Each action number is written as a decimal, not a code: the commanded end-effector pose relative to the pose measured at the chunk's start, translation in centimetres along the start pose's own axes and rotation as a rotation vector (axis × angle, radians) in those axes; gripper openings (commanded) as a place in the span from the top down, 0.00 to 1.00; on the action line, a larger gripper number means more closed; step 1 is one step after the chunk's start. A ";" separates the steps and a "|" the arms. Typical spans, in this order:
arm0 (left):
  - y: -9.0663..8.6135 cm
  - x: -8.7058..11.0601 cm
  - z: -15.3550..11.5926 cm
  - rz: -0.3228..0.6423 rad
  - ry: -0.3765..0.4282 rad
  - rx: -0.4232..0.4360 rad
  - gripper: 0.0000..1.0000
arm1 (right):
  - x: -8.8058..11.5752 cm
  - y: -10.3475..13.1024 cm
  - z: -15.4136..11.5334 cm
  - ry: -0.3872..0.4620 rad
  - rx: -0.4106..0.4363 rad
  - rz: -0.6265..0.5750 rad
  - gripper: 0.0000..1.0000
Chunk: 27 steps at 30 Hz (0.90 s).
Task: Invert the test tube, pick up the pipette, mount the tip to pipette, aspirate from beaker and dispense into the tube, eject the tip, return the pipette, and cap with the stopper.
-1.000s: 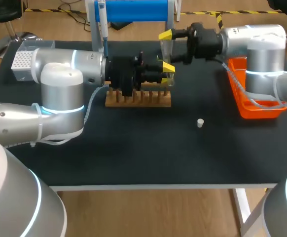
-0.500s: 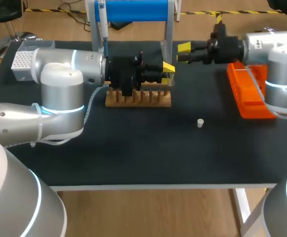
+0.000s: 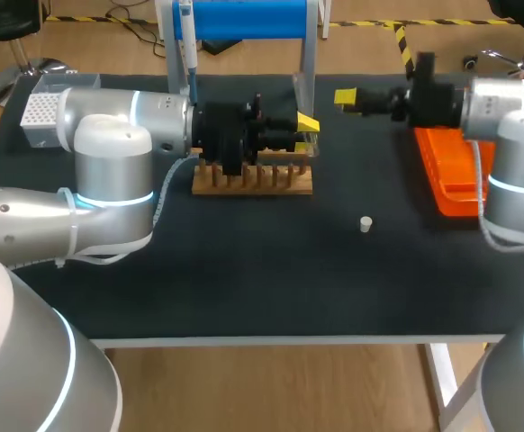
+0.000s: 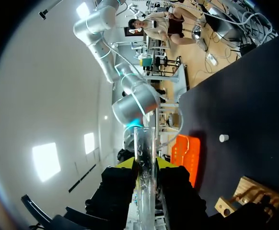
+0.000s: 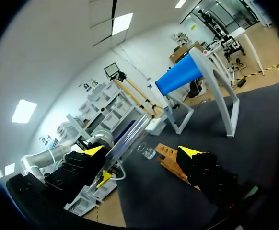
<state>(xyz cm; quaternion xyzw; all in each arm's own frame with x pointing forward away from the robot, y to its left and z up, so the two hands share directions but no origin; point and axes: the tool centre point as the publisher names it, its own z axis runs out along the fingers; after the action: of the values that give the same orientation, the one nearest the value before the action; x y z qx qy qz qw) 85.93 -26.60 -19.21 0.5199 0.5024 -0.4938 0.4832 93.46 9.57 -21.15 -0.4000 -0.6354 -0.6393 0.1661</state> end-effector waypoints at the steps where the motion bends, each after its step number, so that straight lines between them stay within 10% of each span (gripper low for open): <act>1: 0.1 0.0 0.0 0.002 0.000 0.004 1.00 | 0.4 -0.3 -0.1 -0.029 -0.062 -0.001 0.00; 27: 0.1 0.0 0.0 0.002 0.000 0.004 1.00 | -5.5 -10.1 -1.8 -0.183 0.143 -0.562 0.00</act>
<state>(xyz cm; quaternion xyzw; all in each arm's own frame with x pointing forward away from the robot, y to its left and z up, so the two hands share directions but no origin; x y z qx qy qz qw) 85.93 -26.59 -19.21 0.5199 0.5024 -0.4938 0.4832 88.88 7.27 -31.18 -0.2548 -0.7767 -0.5743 -0.0448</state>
